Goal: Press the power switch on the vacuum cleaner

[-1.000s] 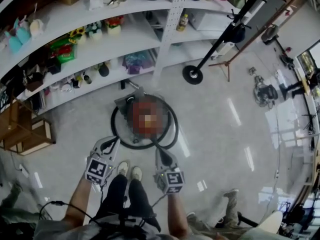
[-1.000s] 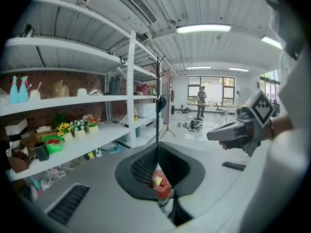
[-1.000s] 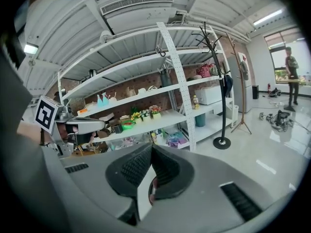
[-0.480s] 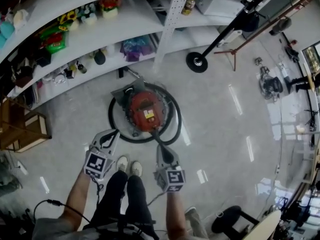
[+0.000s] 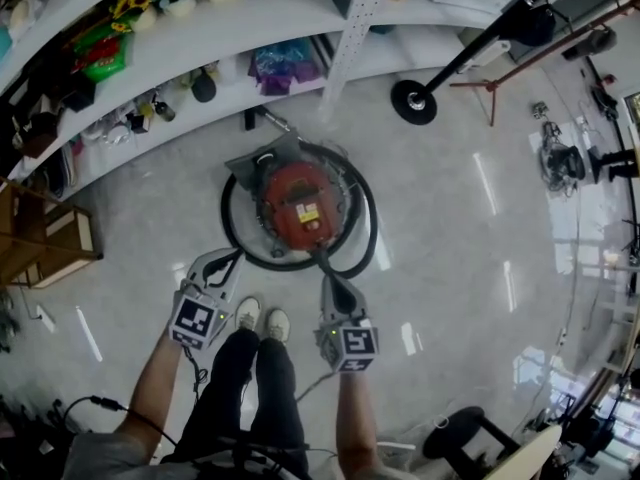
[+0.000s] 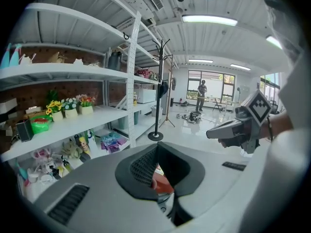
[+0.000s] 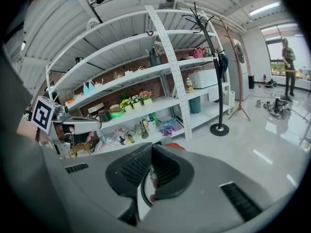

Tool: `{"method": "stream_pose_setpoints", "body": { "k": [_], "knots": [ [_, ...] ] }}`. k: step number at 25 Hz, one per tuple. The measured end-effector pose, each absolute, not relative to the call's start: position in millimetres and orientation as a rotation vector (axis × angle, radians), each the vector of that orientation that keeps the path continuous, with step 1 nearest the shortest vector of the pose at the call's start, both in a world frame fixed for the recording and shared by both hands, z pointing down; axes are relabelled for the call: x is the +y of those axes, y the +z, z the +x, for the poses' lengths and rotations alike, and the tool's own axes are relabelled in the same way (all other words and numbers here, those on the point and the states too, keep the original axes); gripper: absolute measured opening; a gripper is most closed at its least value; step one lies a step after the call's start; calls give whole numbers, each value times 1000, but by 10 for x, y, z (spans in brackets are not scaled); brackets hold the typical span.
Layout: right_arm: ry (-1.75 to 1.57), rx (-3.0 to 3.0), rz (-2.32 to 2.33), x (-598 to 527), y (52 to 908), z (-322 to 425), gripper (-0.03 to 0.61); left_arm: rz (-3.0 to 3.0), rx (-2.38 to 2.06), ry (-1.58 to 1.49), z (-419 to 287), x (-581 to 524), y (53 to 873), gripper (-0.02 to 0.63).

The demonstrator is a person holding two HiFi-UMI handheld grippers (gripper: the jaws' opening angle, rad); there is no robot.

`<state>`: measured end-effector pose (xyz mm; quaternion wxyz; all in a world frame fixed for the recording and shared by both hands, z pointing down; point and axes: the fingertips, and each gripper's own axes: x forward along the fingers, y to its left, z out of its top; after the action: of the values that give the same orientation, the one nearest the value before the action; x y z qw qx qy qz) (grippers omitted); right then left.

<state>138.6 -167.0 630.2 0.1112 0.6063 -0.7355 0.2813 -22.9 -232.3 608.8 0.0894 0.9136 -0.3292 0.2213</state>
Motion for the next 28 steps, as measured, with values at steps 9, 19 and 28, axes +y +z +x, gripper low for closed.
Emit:
{"method": "stream_pose_setpoints", "body": {
  "k": [9,19,28],
  "knots": [
    [843,-2160,1729,-1779,6792,1372,12,2676,-980,669,-226,-2380,6546,8],
    [890,-2137,1691,-1921,7396,1328,12,2649,-933,696,-203,-2375,7080,8],
    [907,-2130,1667,-2068,7881,1317,12,2617,-919,720,-226,-2412,7524,8]
  ]
}}
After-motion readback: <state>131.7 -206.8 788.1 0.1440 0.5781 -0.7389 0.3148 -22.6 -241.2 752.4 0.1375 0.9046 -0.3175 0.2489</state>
